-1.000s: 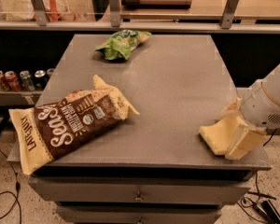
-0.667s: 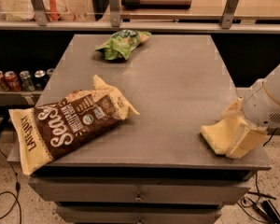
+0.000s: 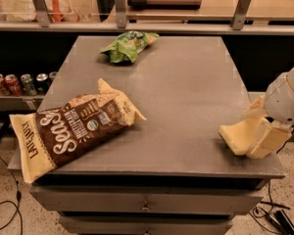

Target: Move sponge near green rice chip bag

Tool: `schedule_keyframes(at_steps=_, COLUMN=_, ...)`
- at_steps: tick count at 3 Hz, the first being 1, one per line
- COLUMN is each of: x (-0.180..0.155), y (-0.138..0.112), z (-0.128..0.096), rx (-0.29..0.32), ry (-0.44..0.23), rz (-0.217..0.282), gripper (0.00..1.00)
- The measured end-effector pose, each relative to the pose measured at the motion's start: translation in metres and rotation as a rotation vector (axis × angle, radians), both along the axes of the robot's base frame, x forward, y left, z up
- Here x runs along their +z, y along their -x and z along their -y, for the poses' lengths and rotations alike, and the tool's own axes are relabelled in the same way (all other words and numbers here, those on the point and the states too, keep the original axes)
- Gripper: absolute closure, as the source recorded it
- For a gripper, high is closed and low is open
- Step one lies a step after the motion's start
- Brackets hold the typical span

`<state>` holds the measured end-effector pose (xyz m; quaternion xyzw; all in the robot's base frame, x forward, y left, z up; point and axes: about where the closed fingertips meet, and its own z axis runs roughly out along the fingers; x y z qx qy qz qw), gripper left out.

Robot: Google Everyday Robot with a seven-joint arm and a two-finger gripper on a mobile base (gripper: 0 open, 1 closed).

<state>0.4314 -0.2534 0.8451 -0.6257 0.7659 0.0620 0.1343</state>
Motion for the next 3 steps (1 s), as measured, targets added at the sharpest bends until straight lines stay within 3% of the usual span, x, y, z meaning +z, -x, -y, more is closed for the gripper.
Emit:
schedule_keyframes(at_steps=1, x=0.025, y=-0.006, z=0.011, rx=-0.024, ry=0.032, rz=0.043, gripper=1.00)
schedule_keyframes(at_steps=2, x=0.025, y=-0.006, z=0.011, rx=-0.025, ry=0.032, rz=0.043, gripper=1.00)
schedule_keyframes(at_steps=3, x=0.029, y=-0.019, z=0.007, rx=-0.017, ry=0.016, rz=0.085, gripper=1.00)
